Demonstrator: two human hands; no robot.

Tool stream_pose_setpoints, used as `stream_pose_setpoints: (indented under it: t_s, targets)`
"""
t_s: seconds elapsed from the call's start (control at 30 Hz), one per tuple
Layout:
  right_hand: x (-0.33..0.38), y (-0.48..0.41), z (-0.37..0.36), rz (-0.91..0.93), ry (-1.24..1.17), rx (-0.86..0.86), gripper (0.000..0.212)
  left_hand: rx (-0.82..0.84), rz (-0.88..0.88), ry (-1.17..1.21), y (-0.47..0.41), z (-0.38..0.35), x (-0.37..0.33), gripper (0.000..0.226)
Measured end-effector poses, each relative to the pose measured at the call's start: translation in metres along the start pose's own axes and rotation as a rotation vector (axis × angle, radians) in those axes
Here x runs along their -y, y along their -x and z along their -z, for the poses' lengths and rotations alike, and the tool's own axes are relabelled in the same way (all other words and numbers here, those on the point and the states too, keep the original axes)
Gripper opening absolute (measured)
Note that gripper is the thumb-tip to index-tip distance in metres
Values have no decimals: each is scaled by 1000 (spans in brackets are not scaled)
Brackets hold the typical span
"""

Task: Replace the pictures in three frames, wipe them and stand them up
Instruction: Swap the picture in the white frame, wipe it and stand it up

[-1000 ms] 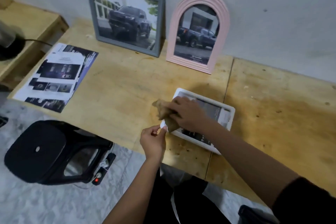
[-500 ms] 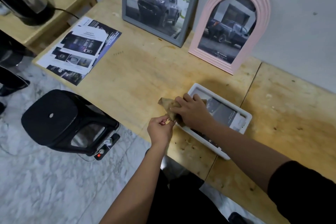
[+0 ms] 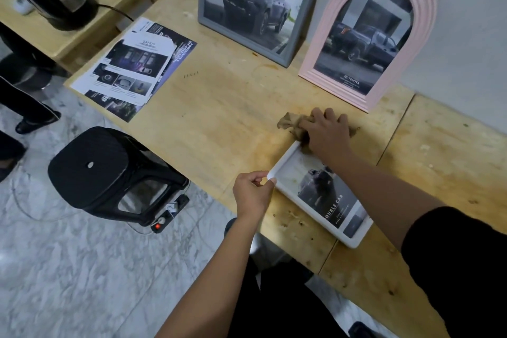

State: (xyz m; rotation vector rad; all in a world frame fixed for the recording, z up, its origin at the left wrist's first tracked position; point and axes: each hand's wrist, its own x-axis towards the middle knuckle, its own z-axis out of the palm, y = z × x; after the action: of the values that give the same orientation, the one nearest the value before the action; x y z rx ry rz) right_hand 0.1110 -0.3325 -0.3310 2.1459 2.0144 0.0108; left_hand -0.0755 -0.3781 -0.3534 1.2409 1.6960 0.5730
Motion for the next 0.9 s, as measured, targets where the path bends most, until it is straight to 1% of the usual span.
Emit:
stream_pose_setpoints:
  t_s: [0.07, 0.1, 0.17, 0.27, 0.33, 0.43, 0.53, 0.6, 0.7, 0.83, 0.9]
  targets:
    - [2, 0, -1, -29, -42, 38, 31, 52, -146, -211, -3, -1, -2, 3]
    - [2, -1, -1, -32, -60, 55, 33, 92, -216, -319, -5, -3, -5, 4]
    - [-3, -2, 1, -4, -79, 69, 33, 157, -317, -515, -10, -6, -13, 11]
    - [-7, -3, 5, 114, 17, 74, 36, 216, -388, -714, -21, -9, -26, 22]
    - [-7, 0, 8, 211, 73, 56, 37, 259, -391, -767, -28, -11, -32, 22]
    - [-1, 8, 8, 313, 55, -51, 32, 263, -351, -762, -29, -8, -34, 20]
    - [18, 14, 9, 417, 16, 20, 26, 209, -290, -687, -25, -6, -34, 27]
    - [20, 13, 11, 435, 25, -12, 22, 187, -276, -672, -23, -6, -34, 25]
    - [6, 8, 8, 339, -58, -63, 13, 174, -281, -700, -21, -8, -35, 26]
    - [-13, 7, -1, 73, -104, -89, 25, 167, -305, -780, -15, -12, -40, 20]
    - [-19, 14, -8, -61, -160, -35, 32, 180, -286, -788, -17, -12, -42, 20]
